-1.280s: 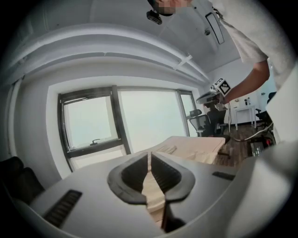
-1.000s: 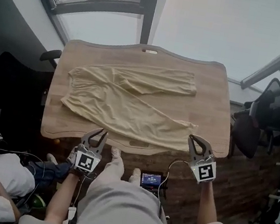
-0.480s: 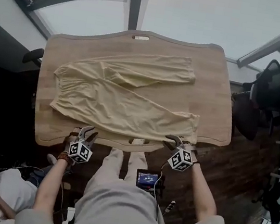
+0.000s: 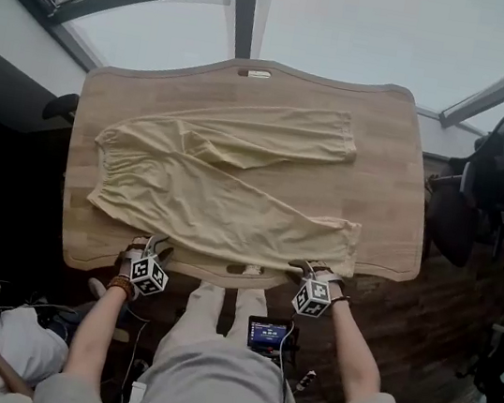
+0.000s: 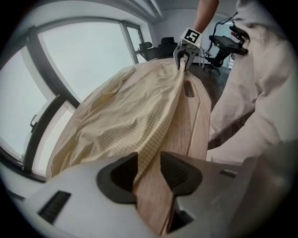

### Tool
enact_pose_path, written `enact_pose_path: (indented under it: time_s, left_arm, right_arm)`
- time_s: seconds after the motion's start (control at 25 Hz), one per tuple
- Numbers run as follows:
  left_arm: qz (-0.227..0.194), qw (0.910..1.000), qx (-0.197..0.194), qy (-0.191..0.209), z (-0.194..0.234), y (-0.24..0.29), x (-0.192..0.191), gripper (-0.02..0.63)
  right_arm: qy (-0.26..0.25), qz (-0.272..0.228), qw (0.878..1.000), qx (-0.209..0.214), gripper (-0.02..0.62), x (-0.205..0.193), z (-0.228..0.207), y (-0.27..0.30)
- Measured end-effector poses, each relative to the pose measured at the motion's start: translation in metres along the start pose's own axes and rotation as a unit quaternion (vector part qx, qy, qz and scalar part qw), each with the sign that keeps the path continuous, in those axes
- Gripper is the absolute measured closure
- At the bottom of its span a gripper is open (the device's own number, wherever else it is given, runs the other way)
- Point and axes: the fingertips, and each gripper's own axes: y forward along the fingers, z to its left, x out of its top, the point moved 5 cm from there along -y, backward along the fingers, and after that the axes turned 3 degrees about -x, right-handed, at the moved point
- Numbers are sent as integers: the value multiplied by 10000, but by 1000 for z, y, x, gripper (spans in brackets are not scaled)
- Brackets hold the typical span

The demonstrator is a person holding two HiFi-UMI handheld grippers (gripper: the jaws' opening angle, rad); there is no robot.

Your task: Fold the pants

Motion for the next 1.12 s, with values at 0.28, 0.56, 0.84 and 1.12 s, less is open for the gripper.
enact_pose_path:
  time_s: [0.28,0.56,0.84,1.12]
  left_arm:
    - [753,9958,-134,-505,-4,15,6,489]
    - [405,9959,543,-607,9,-7,30,598]
    - [373,9988,55,327,19,-3,7,380]
    - [682,9969,339,-217,64,-14,-56,379]
  right_arm:
    - [-57,-155,9994,317,540,-13,-11,7]
    - [23,-567,9963,641,581,-19,-44,-10]
    - [136,-724,9962,460,581,0,-90,-35]
    - [148,-445,9985,278,581,14,-123,-49]
